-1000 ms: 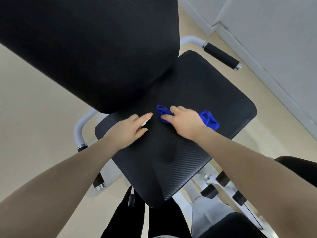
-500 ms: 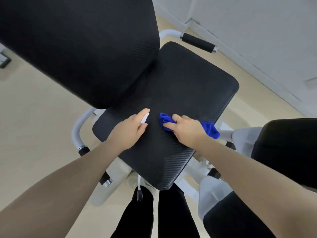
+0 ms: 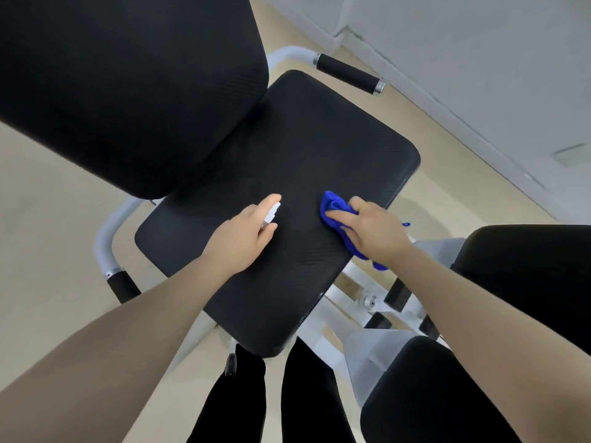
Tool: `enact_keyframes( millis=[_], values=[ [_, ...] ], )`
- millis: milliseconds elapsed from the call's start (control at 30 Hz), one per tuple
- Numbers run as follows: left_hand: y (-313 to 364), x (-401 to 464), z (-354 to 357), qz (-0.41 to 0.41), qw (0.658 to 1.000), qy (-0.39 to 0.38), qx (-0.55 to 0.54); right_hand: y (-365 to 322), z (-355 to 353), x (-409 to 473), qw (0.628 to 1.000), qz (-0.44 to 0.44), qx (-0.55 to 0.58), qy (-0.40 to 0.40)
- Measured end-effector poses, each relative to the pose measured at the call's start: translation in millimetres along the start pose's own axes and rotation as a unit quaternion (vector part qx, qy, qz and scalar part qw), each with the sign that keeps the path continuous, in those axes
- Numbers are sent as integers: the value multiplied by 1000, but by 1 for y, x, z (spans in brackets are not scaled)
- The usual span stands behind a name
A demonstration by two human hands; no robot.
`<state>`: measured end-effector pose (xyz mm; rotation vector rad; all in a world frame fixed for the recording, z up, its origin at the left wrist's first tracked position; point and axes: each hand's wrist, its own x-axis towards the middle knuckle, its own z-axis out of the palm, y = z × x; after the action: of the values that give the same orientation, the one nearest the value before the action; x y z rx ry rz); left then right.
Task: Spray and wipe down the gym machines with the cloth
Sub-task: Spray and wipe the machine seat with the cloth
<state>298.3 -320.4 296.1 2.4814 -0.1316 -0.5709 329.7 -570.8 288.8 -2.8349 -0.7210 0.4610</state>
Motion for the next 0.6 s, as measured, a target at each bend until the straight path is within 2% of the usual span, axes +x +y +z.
enact_keyframes(
  millis=[167, 267, 367, 433, 467, 500, 600],
  values=[
    [12, 23, 6, 1, 1000, 24, 13, 74, -26, 44, 985, 148, -28, 86],
    [27, 38, 13, -17, 999, 35, 20, 72, -21, 44, 970, 207, 15, 130],
    [45, 49, 20, -27, 999, 32, 26, 43, -8, 14, 988, 86, 48, 117],
    [53, 57, 25, -25, 999, 22, 37, 48, -5, 1, 997, -16, 11, 74],
    [55, 60, 26, -18, 999, 19, 48, 59, -12, 7, 998, -28, -1, 59],
    [55, 63, 29, -10, 998, 19, 58, 72, -20, 17, 999, 0, -8, 51],
    [51, 65, 32, -1, 998, 23, 65, 107, -37, 55, 983, 165, -14, 84]
  ],
)
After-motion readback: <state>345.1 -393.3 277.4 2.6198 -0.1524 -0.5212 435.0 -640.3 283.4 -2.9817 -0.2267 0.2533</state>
